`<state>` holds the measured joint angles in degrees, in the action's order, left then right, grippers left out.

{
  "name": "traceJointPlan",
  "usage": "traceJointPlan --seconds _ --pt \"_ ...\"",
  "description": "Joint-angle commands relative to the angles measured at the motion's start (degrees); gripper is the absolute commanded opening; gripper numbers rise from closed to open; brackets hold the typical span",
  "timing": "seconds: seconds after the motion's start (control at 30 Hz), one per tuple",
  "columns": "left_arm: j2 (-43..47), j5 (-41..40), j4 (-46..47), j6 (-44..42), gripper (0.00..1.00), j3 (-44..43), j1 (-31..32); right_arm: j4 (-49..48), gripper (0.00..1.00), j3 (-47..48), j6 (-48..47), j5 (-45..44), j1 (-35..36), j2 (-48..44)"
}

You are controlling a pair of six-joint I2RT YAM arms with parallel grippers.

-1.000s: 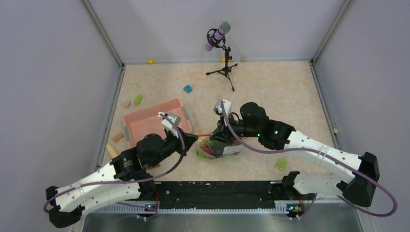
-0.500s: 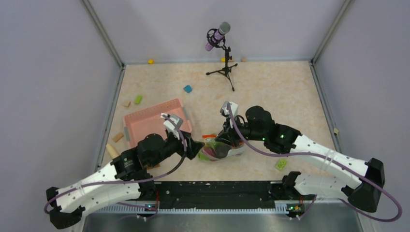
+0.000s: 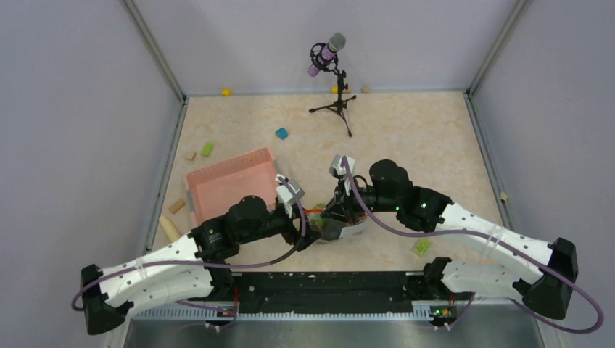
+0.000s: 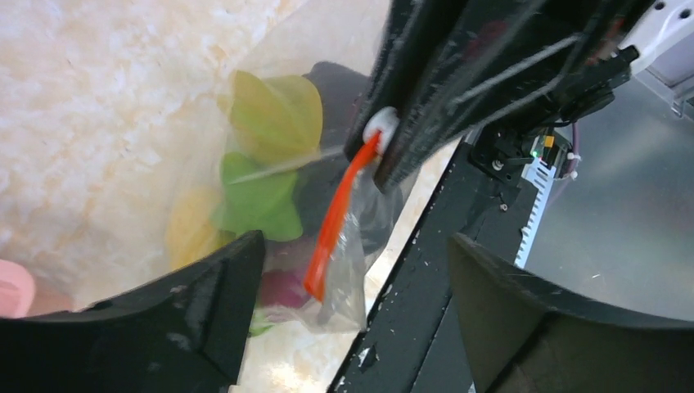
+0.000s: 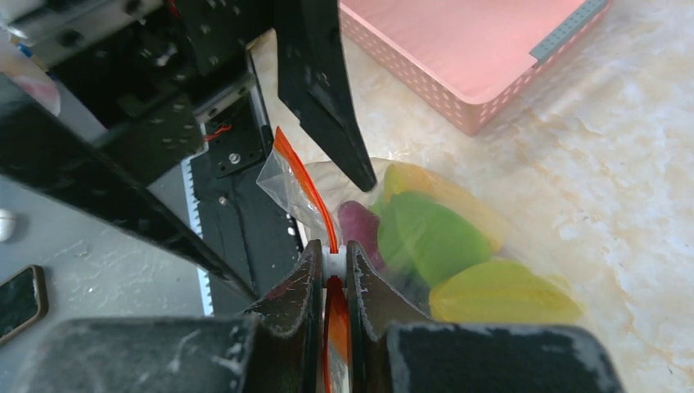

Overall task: Place the food in the zip-top bag and seal the zipper
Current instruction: Zip the zipper food storage bag at the center of the board.

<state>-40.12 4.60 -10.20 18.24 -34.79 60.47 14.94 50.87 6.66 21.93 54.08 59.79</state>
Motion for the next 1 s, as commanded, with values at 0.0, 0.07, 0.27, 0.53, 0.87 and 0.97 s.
traceJointPlan --seconds 0.0,0.07,0.27,0.53,0.87,0.97 --pt "-4.2 1.2 3.1 -1.7 0.78 -3.7 -0.1 -4.0 0.00 -0.3 0.2 4.4 -0.3 -1.9" --pt "-5.7 0.1 3.2 -1.4 0.50 -4.2 0.0 -4.1 0.00 -0.5 0.1 4.8 -0.2 -2.1" --pt "-5.3 -2.1 3.3 -0.2 0.00 -3.9 0.0 -2.3 0.00 -1.2 -0.3 0.5 -0.2 -3.7" --pt "1.6 -6.5 5.3 0.3 0.00 0.6 -0.1 -1.1 0.00 -2.8 0.0 -3.8 -0.3 -7.0" --pt "3.1 -8.9 4.5 1.3 0.00 1.3 -0.1 0.4 0.00 -3.1 0.3 -6.7 -0.3 -8.4" --pt "3.4 -10.1 4.3 1.7 0.00 1.6 0.0 0.8 0.00 -3.4 0.3 -7.7 -0.3 -9.3"
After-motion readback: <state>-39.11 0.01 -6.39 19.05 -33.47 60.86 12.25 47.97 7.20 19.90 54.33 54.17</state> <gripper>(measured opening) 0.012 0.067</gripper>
